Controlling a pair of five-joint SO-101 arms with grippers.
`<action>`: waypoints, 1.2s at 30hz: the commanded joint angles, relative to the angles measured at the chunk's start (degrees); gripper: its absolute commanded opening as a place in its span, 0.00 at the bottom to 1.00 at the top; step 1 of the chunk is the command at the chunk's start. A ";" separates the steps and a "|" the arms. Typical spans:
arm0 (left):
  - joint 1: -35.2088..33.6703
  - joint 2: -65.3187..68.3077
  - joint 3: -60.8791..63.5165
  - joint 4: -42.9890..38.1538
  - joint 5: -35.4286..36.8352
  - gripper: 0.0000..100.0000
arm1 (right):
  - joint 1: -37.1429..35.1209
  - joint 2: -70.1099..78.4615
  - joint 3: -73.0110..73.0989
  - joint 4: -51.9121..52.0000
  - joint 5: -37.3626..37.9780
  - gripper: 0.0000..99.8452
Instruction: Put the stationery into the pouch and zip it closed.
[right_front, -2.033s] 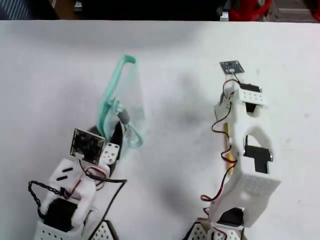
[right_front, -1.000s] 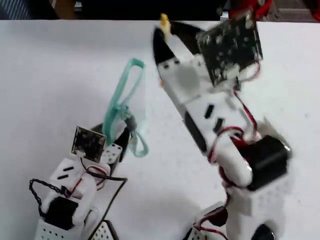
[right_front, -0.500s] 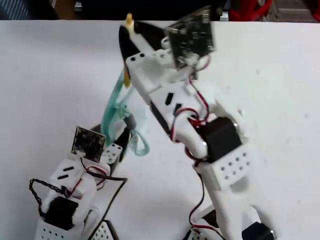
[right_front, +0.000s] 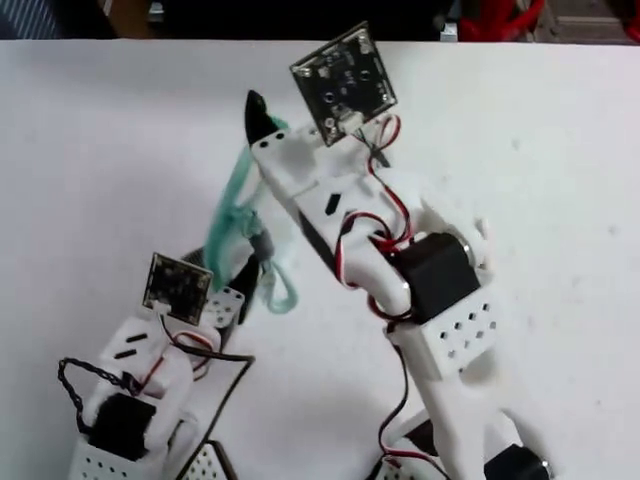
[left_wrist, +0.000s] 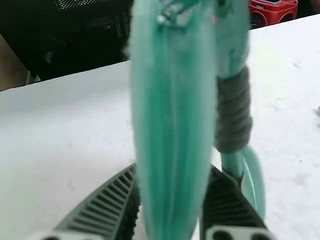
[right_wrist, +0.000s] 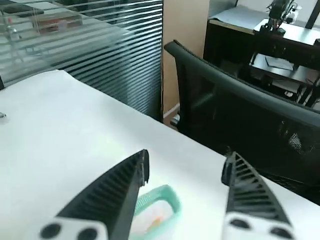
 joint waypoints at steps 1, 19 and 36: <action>-0.48 0.22 0.00 -1.05 0.09 0.17 | 5.41 -2.15 -6.42 5.23 0.35 0.22; -0.57 0.22 0.00 -1.23 0.09 0.17 | 47.52 22.55 11.60 23.96 15.91 0.22; -0.57 0.22 0.09 -0.88 0.09 0.17 | 48.84 50.07 13.63 5.14 16.35 0.22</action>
